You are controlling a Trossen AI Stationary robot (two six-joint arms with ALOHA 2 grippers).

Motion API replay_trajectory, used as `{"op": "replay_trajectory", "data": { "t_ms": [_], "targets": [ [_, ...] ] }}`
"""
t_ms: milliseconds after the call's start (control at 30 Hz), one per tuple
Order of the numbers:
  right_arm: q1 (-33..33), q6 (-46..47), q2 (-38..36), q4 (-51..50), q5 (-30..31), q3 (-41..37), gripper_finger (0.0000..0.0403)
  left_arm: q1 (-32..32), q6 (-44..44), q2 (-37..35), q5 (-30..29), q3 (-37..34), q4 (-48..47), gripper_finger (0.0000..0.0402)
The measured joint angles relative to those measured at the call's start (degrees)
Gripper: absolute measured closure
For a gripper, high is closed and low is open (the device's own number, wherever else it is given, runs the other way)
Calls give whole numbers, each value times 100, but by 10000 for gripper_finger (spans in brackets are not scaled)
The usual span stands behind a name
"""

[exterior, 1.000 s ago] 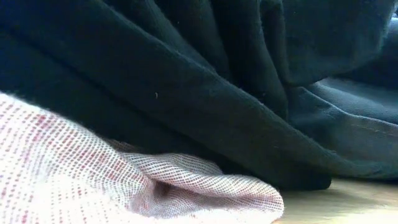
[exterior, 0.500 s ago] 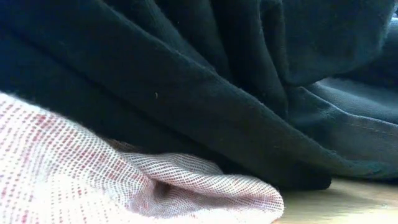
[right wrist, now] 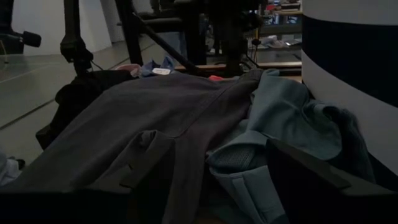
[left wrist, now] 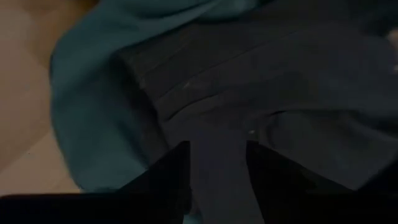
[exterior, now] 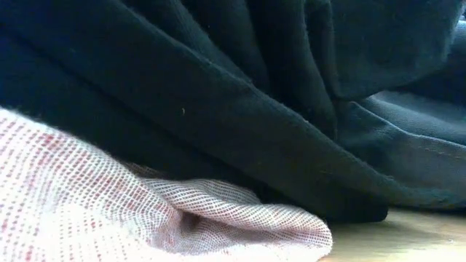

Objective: Sort clothes
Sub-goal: Put the grey shorts into the blue bin

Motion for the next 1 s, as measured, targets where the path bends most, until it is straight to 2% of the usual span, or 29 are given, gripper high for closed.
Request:
{"op": "replay_trajectory", "data": {
  "t_ms": [267,467,533,733,900,1000],
  "targets": [
    [1,-1,0,0,2,1,149,100,15,699,-87,0,-285,241],
    [1,0,0,2,0,1,149,358,400,965,-81,-13,-347,241],
    [0,1,0,2,1,1,149,470,463,973,-22,-156,-93,241],
    [1,-1,-2,1,0,1,149,654,298,979,652,-844,1026,241],
    [0,0,-2,0,2,1,149,649,179,988,749,-1022,1838,241],
    [1,1,0,0,0,1,149,664,179,1116,655,-1042,1792,241]
  ]
}}
